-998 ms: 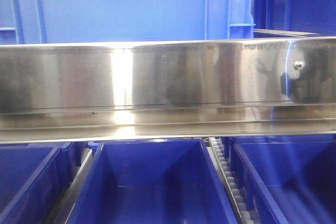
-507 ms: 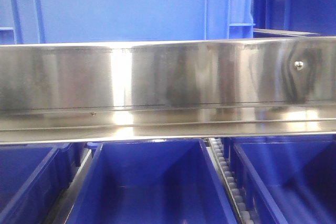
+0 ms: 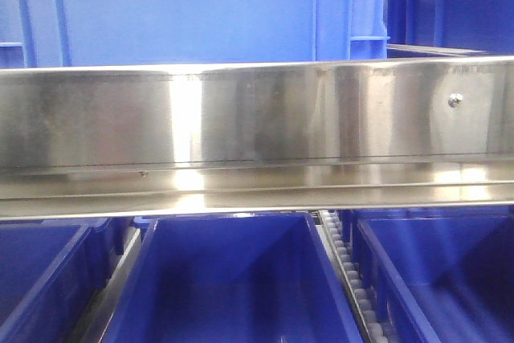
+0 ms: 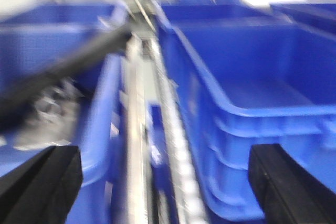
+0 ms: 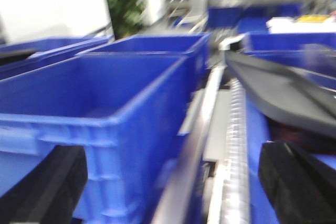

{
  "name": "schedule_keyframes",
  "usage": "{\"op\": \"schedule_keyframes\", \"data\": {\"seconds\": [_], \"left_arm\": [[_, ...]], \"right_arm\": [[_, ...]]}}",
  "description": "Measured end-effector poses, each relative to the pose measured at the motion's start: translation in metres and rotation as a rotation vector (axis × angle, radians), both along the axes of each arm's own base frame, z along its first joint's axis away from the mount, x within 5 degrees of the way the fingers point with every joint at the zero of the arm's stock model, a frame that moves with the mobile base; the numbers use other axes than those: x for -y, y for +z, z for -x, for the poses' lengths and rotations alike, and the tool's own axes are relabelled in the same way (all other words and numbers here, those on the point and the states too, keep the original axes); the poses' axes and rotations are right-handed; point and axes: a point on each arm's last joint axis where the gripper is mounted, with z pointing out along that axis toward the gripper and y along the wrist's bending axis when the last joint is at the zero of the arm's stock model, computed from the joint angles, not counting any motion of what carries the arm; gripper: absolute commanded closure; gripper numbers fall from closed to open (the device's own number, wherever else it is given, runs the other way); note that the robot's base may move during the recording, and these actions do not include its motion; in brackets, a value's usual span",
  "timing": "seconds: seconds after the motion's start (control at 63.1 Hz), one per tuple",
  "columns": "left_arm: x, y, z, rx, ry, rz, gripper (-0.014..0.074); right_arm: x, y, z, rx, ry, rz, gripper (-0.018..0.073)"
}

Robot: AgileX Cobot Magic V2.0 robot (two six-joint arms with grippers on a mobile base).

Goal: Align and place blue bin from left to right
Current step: 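Close both grippers on opposite side walls of the large blue bin, then lift the large blue bin with both grippers above the steel rail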

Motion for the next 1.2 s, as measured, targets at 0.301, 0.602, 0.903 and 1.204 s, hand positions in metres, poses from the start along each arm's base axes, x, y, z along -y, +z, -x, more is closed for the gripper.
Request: {"op": "schedule_keyframes", "data": {"seconds": [0.301, 0.602, 0.903, 1.204], "left_arm": [[0.022, 0.045, -0.081, -0.187, -0.073, -0.020, 0.0048], [0.035, 0.055, -0.156, -0.383, -0.023, 0.031, 0.0051], [0.061, 0.050, -0.211, -0.418, -0.030, 0.025, 0.0051], [0.069, 0.014, -0.251, -0.514, 0.046, -0.025, 0.0051]], "right_arm": [[-0.043, 0.079, -0.067, -0.169, 0.149, 0.081, 0.0000], [-0.092, 0.095, -0.158, -0.431, 0.014, 0.306, 0.0000], [-0.131, 0.071, -0.223, -0.497, -0.020, 0.336, 0.0000], [-0.124, 0.038, -0.266, -0.599, -0.098, 0.350, 0.0000]]}}
